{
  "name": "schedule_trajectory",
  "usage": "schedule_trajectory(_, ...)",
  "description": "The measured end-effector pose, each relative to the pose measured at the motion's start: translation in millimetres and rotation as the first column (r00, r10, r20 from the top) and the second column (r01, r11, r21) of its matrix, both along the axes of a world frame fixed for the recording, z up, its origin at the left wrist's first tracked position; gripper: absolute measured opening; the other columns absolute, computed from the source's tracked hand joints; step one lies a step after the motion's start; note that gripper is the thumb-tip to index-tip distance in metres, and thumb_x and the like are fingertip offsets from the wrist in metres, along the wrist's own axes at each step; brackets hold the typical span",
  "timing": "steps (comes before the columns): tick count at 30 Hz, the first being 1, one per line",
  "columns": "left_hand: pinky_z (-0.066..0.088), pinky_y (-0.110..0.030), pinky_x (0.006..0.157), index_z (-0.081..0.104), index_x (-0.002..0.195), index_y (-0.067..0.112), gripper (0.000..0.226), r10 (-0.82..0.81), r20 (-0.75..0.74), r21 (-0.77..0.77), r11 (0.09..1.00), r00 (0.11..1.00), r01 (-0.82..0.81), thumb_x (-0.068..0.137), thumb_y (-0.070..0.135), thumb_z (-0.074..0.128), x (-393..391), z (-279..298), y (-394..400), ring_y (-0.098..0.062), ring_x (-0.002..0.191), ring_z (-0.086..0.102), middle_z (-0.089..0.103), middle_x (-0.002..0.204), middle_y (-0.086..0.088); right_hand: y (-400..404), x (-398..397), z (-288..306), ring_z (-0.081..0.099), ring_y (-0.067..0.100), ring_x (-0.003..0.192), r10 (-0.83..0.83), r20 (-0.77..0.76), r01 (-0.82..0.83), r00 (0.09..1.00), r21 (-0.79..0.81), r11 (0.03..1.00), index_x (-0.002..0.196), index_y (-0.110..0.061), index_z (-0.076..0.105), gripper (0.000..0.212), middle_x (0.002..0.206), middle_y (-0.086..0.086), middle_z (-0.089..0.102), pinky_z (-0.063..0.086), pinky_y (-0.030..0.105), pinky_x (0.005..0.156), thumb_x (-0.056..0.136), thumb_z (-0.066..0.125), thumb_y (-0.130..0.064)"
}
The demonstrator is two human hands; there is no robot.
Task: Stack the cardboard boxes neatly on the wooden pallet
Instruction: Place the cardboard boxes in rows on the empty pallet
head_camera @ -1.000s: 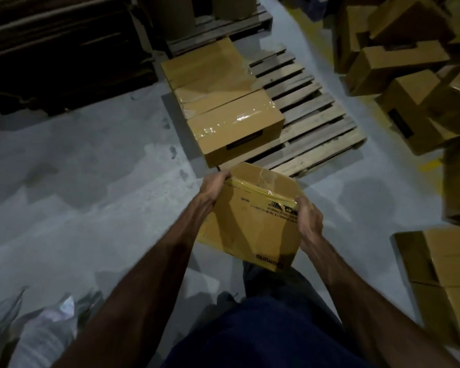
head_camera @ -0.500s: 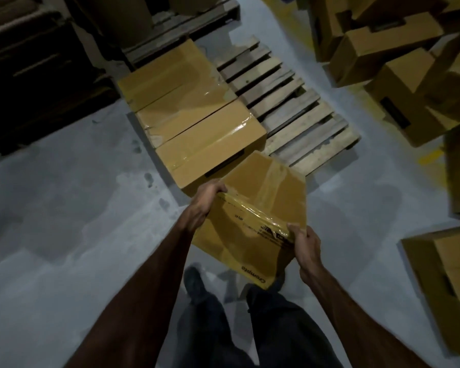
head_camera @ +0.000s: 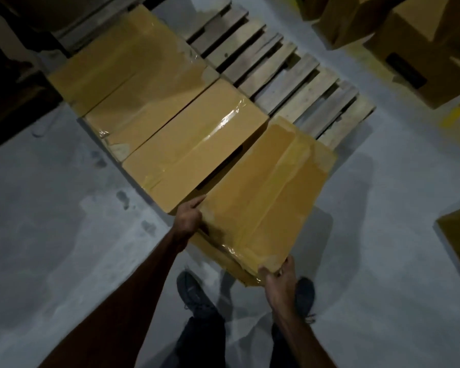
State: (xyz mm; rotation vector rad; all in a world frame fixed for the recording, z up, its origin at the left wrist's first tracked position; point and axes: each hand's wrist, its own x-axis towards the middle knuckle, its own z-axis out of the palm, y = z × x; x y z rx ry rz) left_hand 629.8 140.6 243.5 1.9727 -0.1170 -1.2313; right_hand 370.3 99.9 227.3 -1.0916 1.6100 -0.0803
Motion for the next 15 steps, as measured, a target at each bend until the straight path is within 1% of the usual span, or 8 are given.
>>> schedule_trajectory(1,0.056,-0.026,0.051,0.063,0.141,0.013,0.053,-0.001,0.014,-0.018,1.0,1.0,0.002,0.098,-0.01,0.043,6,-18,10,-0.028,0.079,0.068,0.071,0.115,-0.009,8,6,-15,0.065,0.023,0.106,0.006,-0.009,-0.006,1.0,-0.001,1.0,0.143,-0.026,0.046,0.069,0.12,-0.009,0.066,0.05,0.037,0.084,0.085,0.078,-0.006)
schedule_trajectory(3,0.062,-0.031,0.067,0.064,0.136,0.014,0.035,-0.048,0.072,-0.098,0.994,0.996,0.055,0.106,0.008,0.048,14,-51,30,-0.027,0.095,0.075,0.074,0.113,-0.006,19,17,-36,0.065,0.012,0.1,-0.009,0.009,0.009,1.0,0.032,0.999,0.139,-0.031,0.046,0.071,0.115,-0.021,0.066,0.049,0.035,0.083,0.083,0.079,-0.005)
schedule_trajectory(5,0.064,-0.034,0.08,0.061,0.138,0.006,0.041,-0.069,0.118,-0.164,0.983,0.991,0.088,0.1,0.011,0.044,19,-77,44,-0.025,0.108,0.073,0.073,0.119,-0.01,26,22,-58,0.062,0.001,0.101,-0.016,0.039,0.012,0.999,0.093,0.996,0.135,-0.035,0.046,0.068,0.115,-0.028,0.063,0.051,0.036,0.086,0.084,0.079,-0.005)
schedule_trajectory(7,0.064,-0.038,0.079,0.063,0.131,0.002,0.042,-0.1,0.145,-0.156,0.98,0.984,0.122,0.094,0.011,0.044,21,-98,53,-0.026,0.102,0.073,0.073,0.109,-0.008,28,26,-77,0.065,0.009,0.107,-0.029,0.081,0.014,0.996,0.18,0.984,0.134,-0.032,0.052,0.063,0.122,-0.018,0.067,0.057,0.042,0.091,0.083,0.082,-0.01)
schedule_trajectory(9,0.063,-0.037,0.075,0.064,0.118,0.0,0.032,-0.124,0.17,-0.125,0.981,0.978,0.146,0.095,0.013,0.046,21,-113,59,-0.024,0.091,0.072,0.072,0.097,-0.006,23,26,-97,0.067,0.018,0.113,-0.055,0.094,0.024,0.994,0.297,0.955,0.132,-0.028,0.057,0.057,0.127,-0.007,0.07,0.058,0.048,0.093,0.084,0.084,-0.014)
schedule_trajectory(11,0.063,-0.034,0.079,0.065,0.116,-0.004,0.026,-0.133,0.145,-0.087,0.985,0.98,0.147,0.104,0.01,0.047,20,-124,67,-0.025,0.094,0.073,0.073,0.101,-0.015,14,26,-108,0.067,0.022,0.115,-0.05,0.094,0.009,0.994,0.393,0.92,0.13,-0.029,0.059,0.052,0.124,-0.005,0.073,0.057,0.046,0.089,0.085,0.083,-0.018)
schedule_trajectory(13,0.06,-0.03,0.078,0.067,0.116,-0.006,0.026,-0.144,0.118,-0.065,0.986,0.983,0.152,0.11,0.005,0.044,19,-133,73,-0.022,0.094,0.074,0.073,0.103,-0.017,4,26,-114,0.064,0.022,0.118,-0.03,0.118,-0.027,0.993,0.454,0.891,0.131,-0.031,0.057,0.053,0.125,-0.006,0.071,0.053,0.05,0.099,0.086,0.083,-0.024)
schedule_trajectory(15,0.059,-0.026,0.076,0.07,0.117,0.001,0.029,-0.125,0.11,-0.026,0.991,0.986,0.129,0.111,0.004,0.042,18,-140,76,-0.019,0.094,0.073,0.073,0.103,-0.011,-4,22,-123,0.06,0.025,0.123,-0.031,0.133,-0.039,0.991,0.492,0.87,0.139,-0.029,0.048,0.057,0.131,-0.003,0.066,0.046,0.056,0.111,0.092,0.08,-0.024)
